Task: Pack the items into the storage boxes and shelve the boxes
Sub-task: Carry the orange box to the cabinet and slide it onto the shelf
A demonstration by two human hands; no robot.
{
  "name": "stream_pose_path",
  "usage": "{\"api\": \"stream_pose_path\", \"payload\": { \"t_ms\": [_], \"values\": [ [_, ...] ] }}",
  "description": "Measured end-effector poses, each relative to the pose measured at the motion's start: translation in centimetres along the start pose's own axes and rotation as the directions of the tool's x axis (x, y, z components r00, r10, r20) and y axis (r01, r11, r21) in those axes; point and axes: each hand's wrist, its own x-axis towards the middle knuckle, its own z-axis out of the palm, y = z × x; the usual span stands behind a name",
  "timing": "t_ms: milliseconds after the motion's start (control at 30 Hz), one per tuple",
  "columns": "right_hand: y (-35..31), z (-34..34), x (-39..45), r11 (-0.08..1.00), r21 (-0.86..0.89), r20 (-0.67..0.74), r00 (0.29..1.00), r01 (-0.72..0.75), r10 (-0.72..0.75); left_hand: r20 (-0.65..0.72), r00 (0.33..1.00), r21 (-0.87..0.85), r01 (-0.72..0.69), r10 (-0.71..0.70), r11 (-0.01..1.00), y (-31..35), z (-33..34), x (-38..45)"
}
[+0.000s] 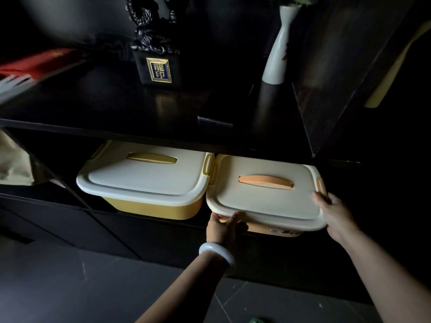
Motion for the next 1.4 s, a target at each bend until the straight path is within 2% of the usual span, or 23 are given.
{"api": "stream_pose_path", "payload": {
  "t_ms": [133,400,1400],
  "values": [
    [0.0,-0.1,0.3,1.000,0.012,0.007,1.000,-0.011,0.011,-0.022,0.999,-0.072,0.030,-0.032,0.997,0.2,0.2,0.0],
    [0.1,-0.5,0.7,0.999,0.037,0.027,0.999,-0.023,0.022,-0.054,0.998,-0.032,0.033,-0.035,0.999,-0.5,0.5,0.0],
    [1.0,-1.2,1.2,0.998,0.038,-0.004,0.998,-0.057,0.057,-0.010,0.999,-0.102,0.042,-0.043,0.994,-1.0,0.9,-1.3]
  ]
}}
